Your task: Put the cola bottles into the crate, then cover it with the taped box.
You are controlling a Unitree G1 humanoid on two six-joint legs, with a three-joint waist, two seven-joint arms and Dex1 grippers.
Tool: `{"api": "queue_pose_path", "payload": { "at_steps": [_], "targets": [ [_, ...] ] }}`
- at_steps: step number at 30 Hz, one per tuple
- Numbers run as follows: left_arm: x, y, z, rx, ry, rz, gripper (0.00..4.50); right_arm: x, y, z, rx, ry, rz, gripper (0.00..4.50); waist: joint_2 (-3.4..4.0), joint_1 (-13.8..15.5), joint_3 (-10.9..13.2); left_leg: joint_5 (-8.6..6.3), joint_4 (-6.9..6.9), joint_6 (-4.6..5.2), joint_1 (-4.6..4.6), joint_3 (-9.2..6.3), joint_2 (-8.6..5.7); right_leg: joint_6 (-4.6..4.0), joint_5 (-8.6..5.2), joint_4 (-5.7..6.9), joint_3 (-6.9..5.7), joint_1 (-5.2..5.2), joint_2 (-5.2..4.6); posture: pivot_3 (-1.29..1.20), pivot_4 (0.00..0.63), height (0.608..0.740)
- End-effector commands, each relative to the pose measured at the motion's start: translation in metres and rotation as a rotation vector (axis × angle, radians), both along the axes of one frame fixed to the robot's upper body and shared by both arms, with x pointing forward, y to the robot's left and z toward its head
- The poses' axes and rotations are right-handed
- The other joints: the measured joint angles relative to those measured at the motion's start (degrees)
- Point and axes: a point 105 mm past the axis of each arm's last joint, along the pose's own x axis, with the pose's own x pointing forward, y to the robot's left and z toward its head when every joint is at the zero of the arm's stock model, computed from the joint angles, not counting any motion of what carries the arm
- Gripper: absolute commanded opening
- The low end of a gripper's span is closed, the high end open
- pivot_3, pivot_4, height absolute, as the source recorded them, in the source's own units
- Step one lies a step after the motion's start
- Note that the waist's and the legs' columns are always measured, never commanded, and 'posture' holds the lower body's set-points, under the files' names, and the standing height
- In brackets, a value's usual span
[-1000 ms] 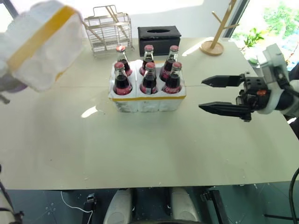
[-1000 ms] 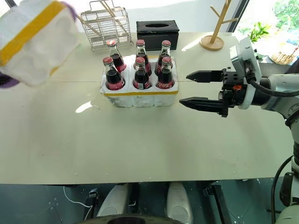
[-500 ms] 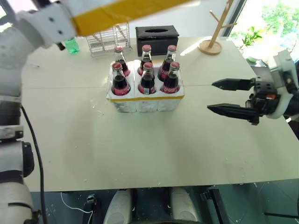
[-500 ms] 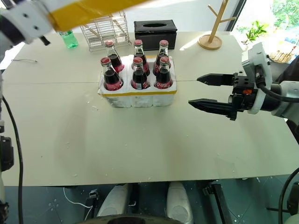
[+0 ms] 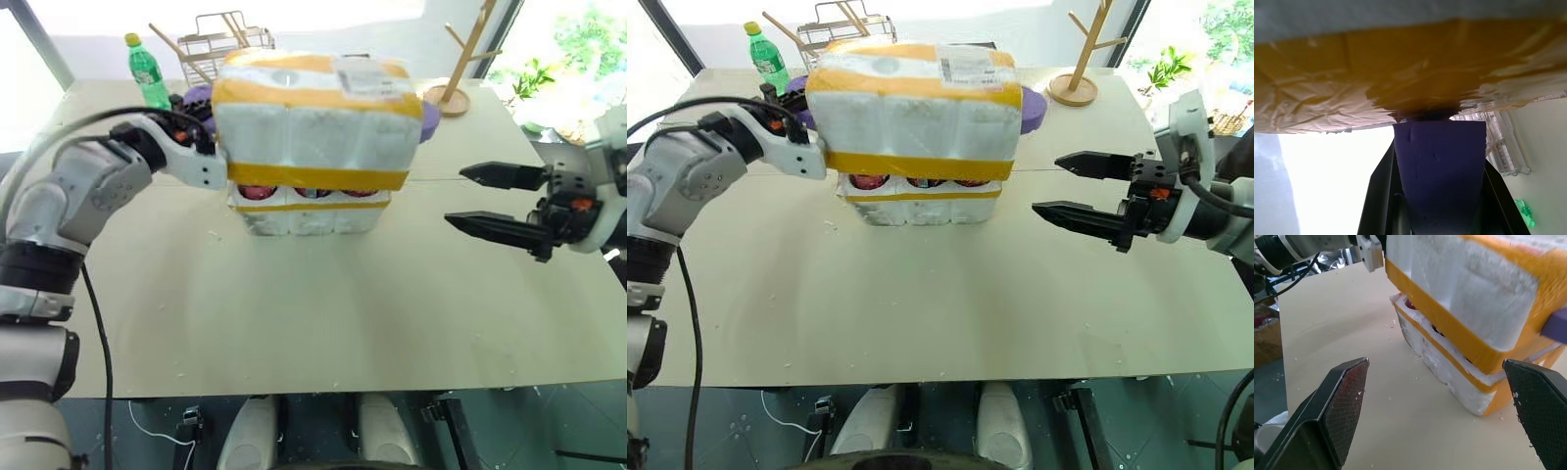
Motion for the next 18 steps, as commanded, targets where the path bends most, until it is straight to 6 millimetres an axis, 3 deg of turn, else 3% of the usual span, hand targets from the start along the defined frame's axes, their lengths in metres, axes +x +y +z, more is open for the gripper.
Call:
{"api": "queue_pose_path", "payload": {
  "at_steps": [1, 5, 10, 13, 16, 18],
  "targets": [
    [-0.01, -0.011, -0.009, 0.027, -0.007, -0.069, 2.08, -0.004, 0.0, 0.012, -0.001, -0.059, -0.001, 4.5, 0.01, 0.04, -0.01, 0.0, 0.0, 0.01, 0.01, 0.01, 0.0, 0.0, 0.0, 0.0, 0.0, 0.0, 0.0, 0.0, 0.15, 0.74],
    [-0.013, -0.001, -0.024, 0.048, -0.011, -0.041, 4.18, -0.001, -0.003, 0.011, 0.005, -0.054, -0.015, 4.5, 0.01, 0.62, 0.0, 0.0, 0.0, 0.01, 0.01, 0.0, 0.02, 0.0, 0.0, -0.01, 0.0, 0.0, 0.0, 0.0, 0.15, 0.74],
    [-0.027, 0.003, -0.03, 0.075, -0.045, -0.073, 4.18, 0.003, -0.007, 0.006, 0.013, -0.037, -0.03, 4.5, 0.01, 0.97, 0.0, 0.0, 0.01, 0.01, 0.01, 0.0, 0.02, 0.0, 0.0, -0.01, 0.01, 0.0, -0.01, 0.0, 0.15, 0.74],
    [-0.046, 0.018, -0.043, 0.092, -0.012, -0.066, 4.18, 0.006, -0.009, 0.002, 0.022, -0.026, -0.043, 4.5, 0.01, 0.73, -0.01, -0.01, 0.0, 0.01, 0.01, -0.01, 0.03, 0.0, 0.0, -0.02, 0.01, 0.01, -0.01, 0.0, 0.15, 0.74],
    [-0.06, 0.028, -0.044, 0.085, -0.022, -0.068, 4.18, 0.008, -0.009, -0.002, 0.028, -0.016, -0.045, 4.5, 0.02, 0.59, -0.01, -0.02, -0.03, 0.01, 0.05, 0.01, 0.07, -0.01, 0.0, -0.03, 0.02, -0.01, -0.01, 0.0, 0.15, 0.74],
    [-0.068, 0.036, -0.042, -0.054, 0.034, -0.056, 4.18, 0.009, -0.011, -0.005, 0.026, -0.01, -0.05, 4.5, 0.02, 0.8, -0.01, 0.0, -0.03, -0.02, 0.05, 0.02, 0.1, -0.01, 0.0, -0.04, 0.02, -0.01, -0.01, 0.0, 0.15, 0.74]
  ]
}}
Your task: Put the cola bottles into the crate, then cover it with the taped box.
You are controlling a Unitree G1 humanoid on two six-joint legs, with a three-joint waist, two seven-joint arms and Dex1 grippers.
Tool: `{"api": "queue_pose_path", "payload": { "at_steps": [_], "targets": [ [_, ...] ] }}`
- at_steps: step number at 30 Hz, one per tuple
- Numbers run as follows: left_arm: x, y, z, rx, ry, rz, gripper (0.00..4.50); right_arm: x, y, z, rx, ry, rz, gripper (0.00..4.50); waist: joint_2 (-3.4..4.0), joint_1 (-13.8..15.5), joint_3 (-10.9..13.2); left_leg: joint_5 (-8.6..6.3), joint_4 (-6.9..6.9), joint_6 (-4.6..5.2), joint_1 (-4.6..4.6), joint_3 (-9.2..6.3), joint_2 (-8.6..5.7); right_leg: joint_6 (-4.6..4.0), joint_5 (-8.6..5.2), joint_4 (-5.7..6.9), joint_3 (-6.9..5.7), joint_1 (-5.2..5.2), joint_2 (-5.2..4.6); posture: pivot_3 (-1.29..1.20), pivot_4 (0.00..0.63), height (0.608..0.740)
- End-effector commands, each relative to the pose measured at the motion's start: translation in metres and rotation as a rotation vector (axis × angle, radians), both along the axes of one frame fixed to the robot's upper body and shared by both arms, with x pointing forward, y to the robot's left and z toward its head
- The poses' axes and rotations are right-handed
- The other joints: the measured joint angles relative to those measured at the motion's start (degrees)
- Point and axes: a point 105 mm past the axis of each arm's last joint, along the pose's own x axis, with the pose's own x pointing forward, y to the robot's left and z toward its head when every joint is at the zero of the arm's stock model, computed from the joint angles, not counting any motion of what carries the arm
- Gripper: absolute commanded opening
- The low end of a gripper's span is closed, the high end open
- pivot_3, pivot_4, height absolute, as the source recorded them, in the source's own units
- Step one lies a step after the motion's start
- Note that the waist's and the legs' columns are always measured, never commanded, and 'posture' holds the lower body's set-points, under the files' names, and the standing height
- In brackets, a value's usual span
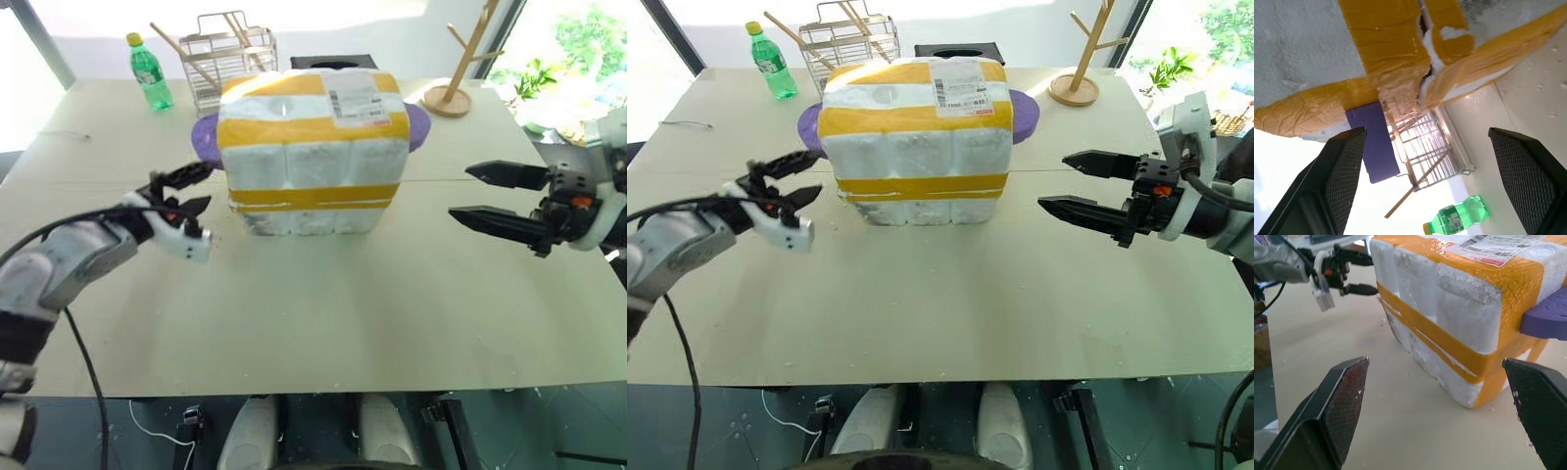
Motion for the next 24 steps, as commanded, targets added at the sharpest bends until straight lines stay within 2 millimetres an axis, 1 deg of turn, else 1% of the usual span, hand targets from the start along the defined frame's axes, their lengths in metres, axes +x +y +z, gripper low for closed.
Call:
{"api": "queue_pose_path", "payload": {
  "at_steps": [1, 3, 4, 7, 8, 9, 10, 11, 12, 15, 19, 21, 23, 24],
  "targets": [
    [-0.014, 0.011, 0.031, -0.268, 0.019, 0.021, 4.18, 0.0, -0.002, 0.004, 0.0, -0.041, -0.003, 4.5, 0.0, 0.16, 0.0, 0.0, 0.0, 0.0, 0.0, 0.0, 0.0, 0.0, 0.0, 0.01, 0.0, 0.01, -0.01, 0.0, 0.15, 0.74],
    [-0.019, 0.024, 0.031, -0.491, 0.146, 0.07, 4.18, 0.002, -0.005, 0.002, -0.002, -0.035, -0.012, 4.5, 0.03, 0.2, -0.02, 0.0, 0.01, -0.01, 0.03, 0.0, 0.01, -0.02, 0.01, 0.0, 0.01, 0.03, -0.07, 0.0, 0.15, 0.74],
    [-0.021, 0.031, 0.024, -0.613, 0.27, 0.114, 4.18, 0.003, -0.007, 0.0, -0.004, -0.033, -0.018, 4.5, 0.03, 0.2, -0.02, -0.01, 0.01, -0.01, 0.03, 0.0, 0.01, -0.02, 0.01, 0.0, 0.01, 0.03, -0.09, 0.0, 0.15, 0.74],
    [-0.025, 0.045, 0.025, -1.035, 0.564, 0.179, 4.18, 0.009, -0.015, -0.003, -0.011, -0.022, -0.043, 4.5, 0.05, 0.14, -0.03, -0.01, 0.01, -0.02, 0.05, -0.01, 0.03, -0.04, 0.02, 0.0, 0.01, 0.03, -0.09, 0.0, 0.15, 0.74],
    [-0.027, 0.044, 0.026, -1.139, 0.667, 0.184, 4.18, 0.01, -0.016, -0.004, -0.013, -0.021, -0.046, 4.5, 0.05, 0.14, -0.03, 0.01, 0.01, -0.03, 0.05, -0.03, 0.04, -0.04, 0.02, 0.0, 0.01, 0.04, -0.07, 0.0, 0.15, 0.74],
    [-0.032, 0.04, 0.032, -1.225, 0.77, 0.145, 4.18, 0.012, -0.017, -0.005, -0.014, -0.022, -0.046, 4.5, 0.05, 0.1, -0.03, 0.01, 0.02, -0.05, 0.05, -0.04, 0.05, -0.04, 0.02, 0.0, 0.01, 0.04, -0.05, 0.0, 0.15, 0.74],
    [-0.039, 0.037, 0.034, -1.303, 0.909, 0.129, 4.18, 0.013, -0.017, -0.005, -0.012, -0.023, -0.043, 4.5, 0.05, 0.0, -0.02, 0.01, 0.02, -0.05, 0.05, -0.04, 0.05, -0.04, 0.02, 0.0, 0.0, 0.05, -0.03, 0.0, 0.15, 0.74],
    [-0.047, 0.032, 0.041, -1.332, 0.998, 0.08, 4.18, 0.014, -0.016, -0.004, -0.01, -0.024, -0.04, 4.5, 0.05, -0.15, -0.02, 0.02, 0.02, -0.05, 0.06, -0.05, 0.05, -0.04, 0.02, 0.0, 0.0, 0.05, -0.01, 0.0, 0.15, 0.74],
    [-0.051, 0.032, 0.05, -1.372, 1.06, 0.052, 4.18, 0.015, -0.016, -0.004, -0.009, -0.024, -0.037, 4.5, 0.07, -0.23, -0.01, 0.02, 0.02, -0.05, 0.06, -0.05, 0.06, -0.04, 0.02, 0.0, 0.0, 0.05, 0.01, 0.0, 0.15, 0.74],
    [-0.052, 0.042, 0.064, -1.44, 1.144, 0.081, 4.18, 0.017, -0.015, -0.003, -0.015, -0.025, -0.024, 4.5, 0.09, -0.28, 0.0, 0.02, 0.02, -0.05, 0.09, -0.05, 0.06, -0.04, 0.01, 0.01, -0.01, 0.07, 0.07, 0.0, 0.15, 0.74],
    [-0.067, 0.042, 0.073, -1.399, 1.285, 0.058, 4.18, 0.018, -0.015, -0.001, -0.035, -0.037, -0.013, 4.5, 0.19, -0.95, -0.03, 0.02, 0.0, -0.05, 0.14, -0.02, 0.05, -0.06, 0.0, 0.01, 0.0, 0.11, 0.13, 0.0, 0.15, 0.74],
    [-0.071, 0.039, 0.082, -1.387, 1.311, 0.022, 4.18, 0.017, -0.014, 0.001, -0.036, -0.041, -0.007, 4.5, 0.2, -1.08, -0.03, 0.03, -0.01, -0.05, 0.14, -0.02, 0.05, -0.06, 0.0, 0.01, 0.0, 0.12, 0.14, 0.0, 0.15, 0.74],
    [-0.073, 0.036, 0.086, -1.353, 1.317, 0.019, 4.18, 0.017, -0.013, 0.002, -0.032, -0.041, 0.002, 4.5, 0.19, -1.16, -0.03, 0.03, 0.0, -0.05, 0.14, -0.03, 0.06, -0.06, 0.0, 0.0, 0.0, 0.12, 0.15, 0.0, 0.15, 0.74],
    [-0.075, 0.034, 0.084, -1.308, 1.316, 0.03, 4.18, 0.016, -0.013, 0.001, -0.03, -0.04, 0.005, 4.5, 0.19, -1.16, -0.03, 0.03, -0.01, -0.05, 0.14, -0.03, 0.06, -0.06, 0.0, 0.0, 0.0, 0.12, 0.15, 0.0, 0.15, 0.74]
  ]
}}
